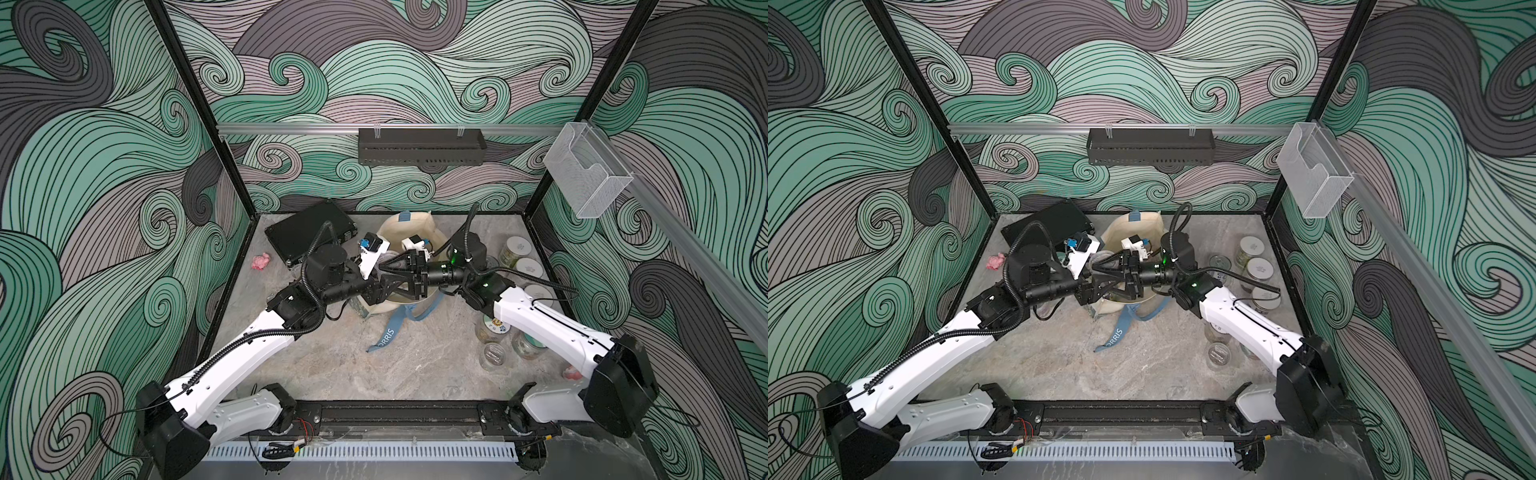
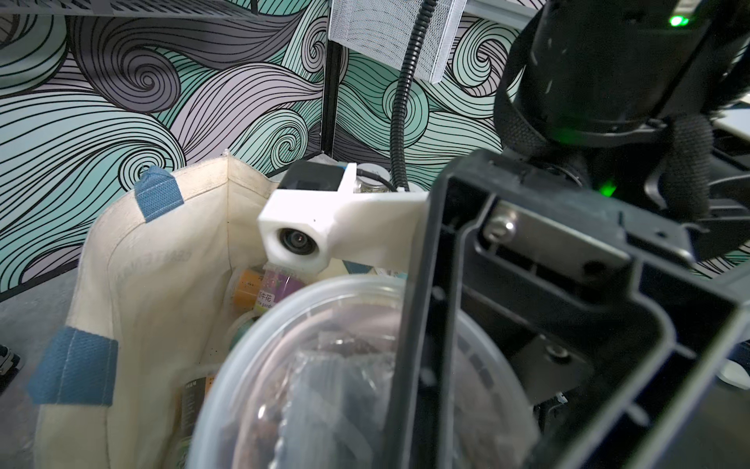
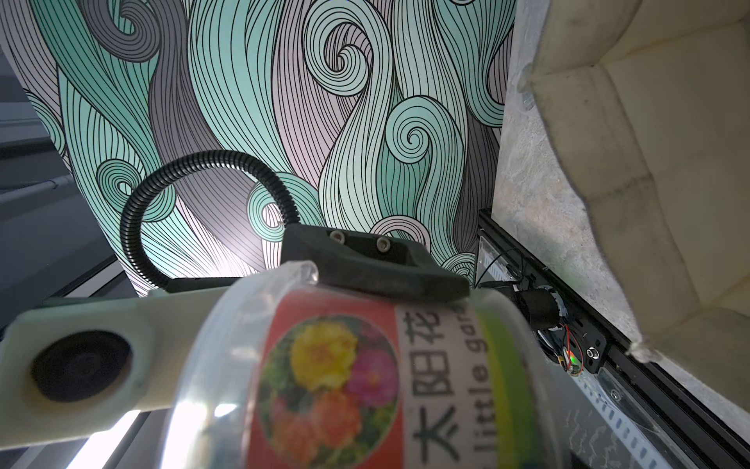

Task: Take out the seed jars from the canvas bag
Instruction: Pick up the seed jar from the canvas bag.

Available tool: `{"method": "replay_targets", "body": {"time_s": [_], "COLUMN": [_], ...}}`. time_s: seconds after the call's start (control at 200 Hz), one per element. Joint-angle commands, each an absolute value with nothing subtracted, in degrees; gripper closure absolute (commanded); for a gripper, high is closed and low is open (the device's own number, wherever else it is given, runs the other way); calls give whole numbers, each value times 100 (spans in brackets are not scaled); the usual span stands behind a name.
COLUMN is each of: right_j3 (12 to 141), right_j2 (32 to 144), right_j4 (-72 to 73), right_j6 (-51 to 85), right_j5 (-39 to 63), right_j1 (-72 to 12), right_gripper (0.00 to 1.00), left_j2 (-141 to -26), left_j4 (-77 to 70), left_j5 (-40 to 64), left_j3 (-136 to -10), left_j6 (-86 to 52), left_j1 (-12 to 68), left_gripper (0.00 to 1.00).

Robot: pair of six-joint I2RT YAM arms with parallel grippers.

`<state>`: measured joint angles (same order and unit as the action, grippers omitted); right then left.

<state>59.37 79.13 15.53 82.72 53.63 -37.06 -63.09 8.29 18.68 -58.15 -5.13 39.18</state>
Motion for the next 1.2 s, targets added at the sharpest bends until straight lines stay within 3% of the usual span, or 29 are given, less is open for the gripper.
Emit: {"method": "replay_targets", "body": {"time_s": [0.0,0.725,0.961,1.196], "right_j3": [5933,6155,6039,6057], "right_j2": [7996,7857,7967,7947], "right_j4": [1628,952,1889,1951], "right_j6": [8085,7623,8363,8437], "right_j5": [5300,5031,5064,5033], "right_j1": [-3735,-3583,-3561,-3559], "right_gripper": [28,10,19,36], "left_j2": [-6118,-5779,-5810,-5840], "left_j4": [703,740,707,642], "left_j5": [1873,1512,1634,1670], "left_j3": [-5889,-5458,-5433,-5396], "left_j6": [-623,-733,-790,-862], "left_j1": [3937,3933,3933,3937], "left_gripper": [51,53,53,48]}}
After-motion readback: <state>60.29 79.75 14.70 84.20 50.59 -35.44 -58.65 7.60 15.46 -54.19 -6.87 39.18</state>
